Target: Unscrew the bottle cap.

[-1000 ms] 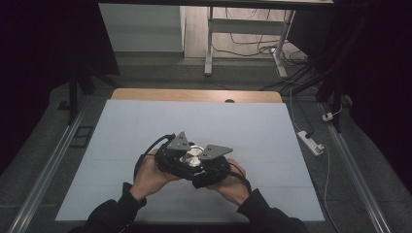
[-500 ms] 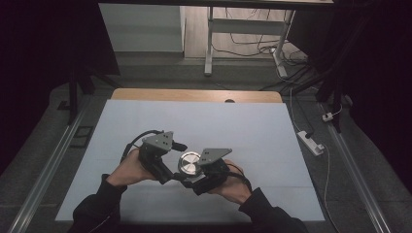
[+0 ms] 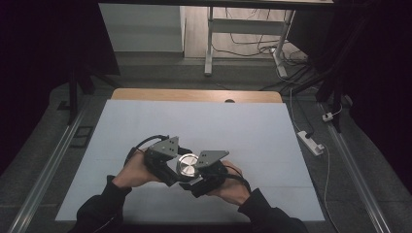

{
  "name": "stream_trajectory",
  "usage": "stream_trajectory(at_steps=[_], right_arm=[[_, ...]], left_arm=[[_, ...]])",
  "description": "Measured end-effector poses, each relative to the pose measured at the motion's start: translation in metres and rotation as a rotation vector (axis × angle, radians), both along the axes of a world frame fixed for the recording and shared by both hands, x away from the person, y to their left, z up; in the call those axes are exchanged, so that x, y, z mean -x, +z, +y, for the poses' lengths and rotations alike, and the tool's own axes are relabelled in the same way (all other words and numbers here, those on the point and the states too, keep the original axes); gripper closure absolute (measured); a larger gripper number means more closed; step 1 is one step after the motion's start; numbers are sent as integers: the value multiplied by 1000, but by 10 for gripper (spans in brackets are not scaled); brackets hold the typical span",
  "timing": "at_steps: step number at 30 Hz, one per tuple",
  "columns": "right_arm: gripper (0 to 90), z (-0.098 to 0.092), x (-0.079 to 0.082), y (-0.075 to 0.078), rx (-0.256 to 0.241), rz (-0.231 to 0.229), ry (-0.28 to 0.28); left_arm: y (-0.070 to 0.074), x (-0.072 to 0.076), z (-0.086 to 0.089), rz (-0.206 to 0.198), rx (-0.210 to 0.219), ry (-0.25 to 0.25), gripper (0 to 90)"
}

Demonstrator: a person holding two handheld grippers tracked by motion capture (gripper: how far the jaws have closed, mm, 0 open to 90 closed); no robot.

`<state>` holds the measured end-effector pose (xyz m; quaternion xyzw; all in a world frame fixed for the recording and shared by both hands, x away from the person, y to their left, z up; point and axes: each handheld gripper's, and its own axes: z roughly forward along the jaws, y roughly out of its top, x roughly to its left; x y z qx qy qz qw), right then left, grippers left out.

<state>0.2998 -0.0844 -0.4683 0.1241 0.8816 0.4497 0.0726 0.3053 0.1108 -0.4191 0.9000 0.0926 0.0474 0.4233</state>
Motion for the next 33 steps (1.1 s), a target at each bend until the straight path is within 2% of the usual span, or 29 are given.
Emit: stream_trajectory(at_steps=[1, 2, 3, 4, 5, 7, 9, 12, 16, 17, 20, 22, 25, 27, 33], right_arm=[[148, -2, -3, 0, -3, 0, -54], [148, -2, -4, 0, -1, -4, -73], [148, -2, -4, 0, -1, -4, -73], [148, -3, -5, -1, 2, -9, -128], [148, -3, -5, -1, 2, -9, -128], [148, -4, -7, -2, 0, -6, -158], [148, -4, -7, -2, 1, -6, -162], [148, -4, -8, -1, -6, -8, -177], [148, -4, -8, 0, -10, -9, -188], [148, -4, -8, 0, -14, -8, -201], [148, -5, -8, 0, -17, -11, -209], [148, -5, -8, 0, -19, -13, -212], [148, -5, -8, 1, -20, -16, -214], [148, -5, -9, -1, -16, -10, -217], [148, -5, -9, 0, -21, -12, -213]], left_arm=[[0, 0, -6, 8, 11, 77, 190], [0, 0, -8, 18, 28, 122, 191], [0, 0, -8, 18, 28, 122, 197], [1, 2, -14, 19, 32, 191, 205], [1, 2, -14, 19, 32, 191, 204], [1, 6, -21, -10, 9, 244, 205], [1, 6, -21, -11, 11, 253, 205], [2, 7, -21, -4, 36, 276, 206], [3, 8, -22, -10, 41, 300, 206], [3, 10, -24, -12, 42, 324, 206], [4, 12, -27, -20, 40, 349, 206], [4, 12, -27, -20, 42, 353, 206], [7, 13, -26, -21, 72, 361, 206], [9, 15, -26, -45, 59, 368, 205], [9, 14, -23, -38, 65, 355, 205]])
